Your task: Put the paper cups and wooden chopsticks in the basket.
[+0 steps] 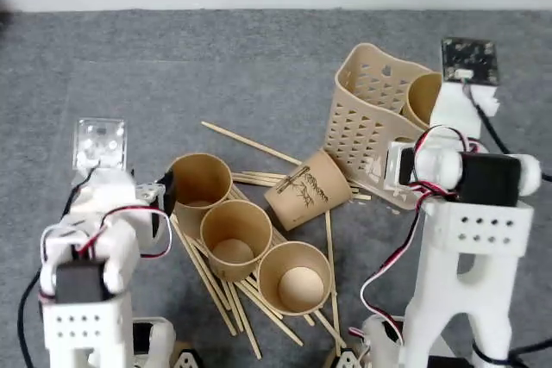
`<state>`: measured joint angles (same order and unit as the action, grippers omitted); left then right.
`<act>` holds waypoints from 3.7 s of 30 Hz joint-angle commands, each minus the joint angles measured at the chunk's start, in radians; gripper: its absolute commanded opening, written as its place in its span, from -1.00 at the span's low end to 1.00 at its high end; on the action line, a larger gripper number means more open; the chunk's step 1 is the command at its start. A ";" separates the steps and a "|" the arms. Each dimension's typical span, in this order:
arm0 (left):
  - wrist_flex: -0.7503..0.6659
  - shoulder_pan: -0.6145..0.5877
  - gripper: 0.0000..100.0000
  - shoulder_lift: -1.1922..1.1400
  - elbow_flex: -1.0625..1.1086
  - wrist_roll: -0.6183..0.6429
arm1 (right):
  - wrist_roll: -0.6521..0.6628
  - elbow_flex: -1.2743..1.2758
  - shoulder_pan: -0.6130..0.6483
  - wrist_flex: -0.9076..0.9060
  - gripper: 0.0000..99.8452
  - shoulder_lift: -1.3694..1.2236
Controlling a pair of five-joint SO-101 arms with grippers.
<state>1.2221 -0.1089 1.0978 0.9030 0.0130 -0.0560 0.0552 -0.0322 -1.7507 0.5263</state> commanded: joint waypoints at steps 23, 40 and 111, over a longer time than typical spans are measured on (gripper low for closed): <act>0.146 0.009 -0.60 -0.689 -0.424 -0.135 | 0.008 0.833 0.110 0.346 -0.40 0.585; 0.193 0.204 -0.98 -0.689 -0.555 -0.064 | -0.094 0.904 0.110 0.390 -0.67 0.653; 0.127 0.833 -0.98 -1.530 -1.946 0.147 | -0.060 1.280 0.171 0.662 -0.98 0.653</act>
<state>1.3449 0.7150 -0.4411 -1.0150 0.1588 -0.1281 1.3395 0.1320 -1.0986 1.1646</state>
